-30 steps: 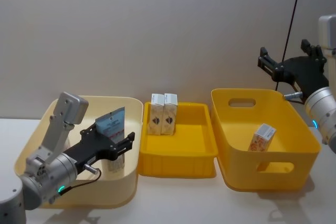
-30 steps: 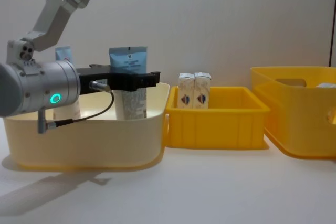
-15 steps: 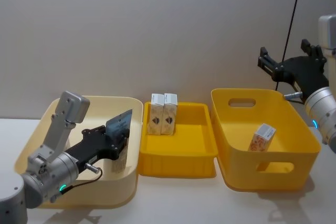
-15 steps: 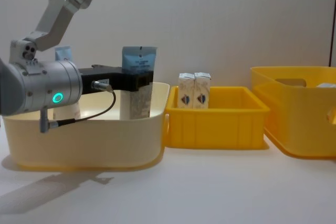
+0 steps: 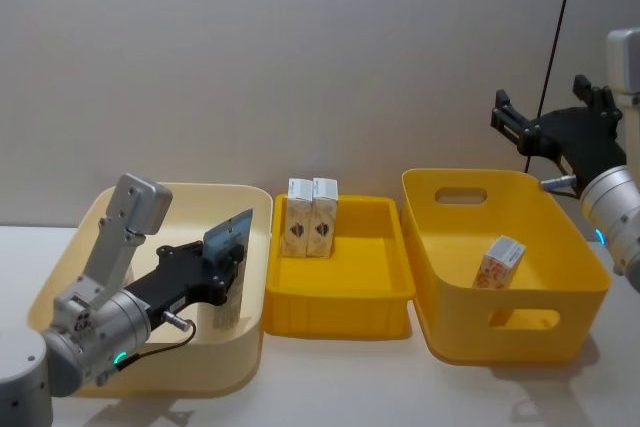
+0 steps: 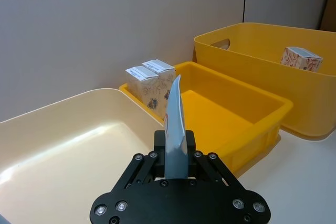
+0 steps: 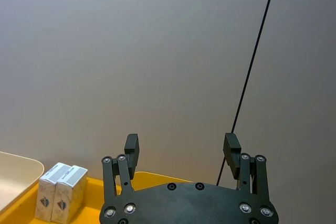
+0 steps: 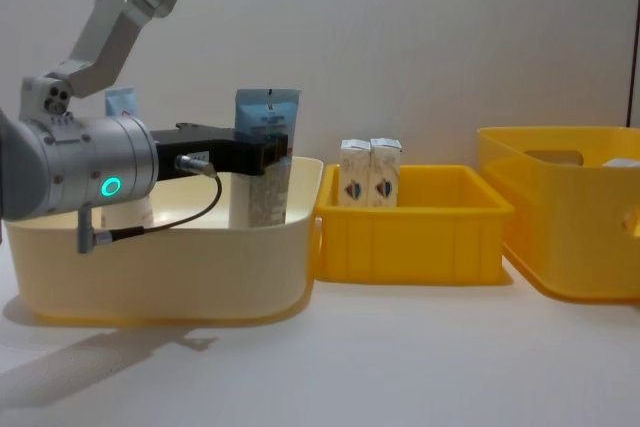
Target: Bimanual collaborative sorting of washing and personal care products
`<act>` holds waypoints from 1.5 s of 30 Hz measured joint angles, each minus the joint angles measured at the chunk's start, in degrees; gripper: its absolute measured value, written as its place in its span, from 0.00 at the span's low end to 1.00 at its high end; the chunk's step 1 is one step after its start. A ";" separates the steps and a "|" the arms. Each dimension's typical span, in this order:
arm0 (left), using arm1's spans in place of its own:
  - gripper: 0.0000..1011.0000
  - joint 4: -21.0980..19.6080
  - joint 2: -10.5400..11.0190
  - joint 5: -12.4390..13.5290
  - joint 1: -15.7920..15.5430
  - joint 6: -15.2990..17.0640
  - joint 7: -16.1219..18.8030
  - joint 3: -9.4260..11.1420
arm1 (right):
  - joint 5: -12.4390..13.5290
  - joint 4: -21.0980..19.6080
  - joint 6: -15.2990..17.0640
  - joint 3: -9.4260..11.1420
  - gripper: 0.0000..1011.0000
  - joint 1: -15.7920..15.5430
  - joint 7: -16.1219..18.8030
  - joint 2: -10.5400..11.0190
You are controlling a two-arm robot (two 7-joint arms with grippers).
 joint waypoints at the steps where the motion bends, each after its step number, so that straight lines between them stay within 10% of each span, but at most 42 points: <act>1: 0.20 0.00 0.00 0.00 0.00 0.00 0.00 0.00 | 0.00 0.00 0.00 0.00 0.99 0.00 0.00 0.00; 45: 0.20 -1.32 0.22 0.67 -2.12 -0.31 -0.72 -0.75 | 0.00 0.00 0.00 0.00 0.99 0.01 0.00 0.00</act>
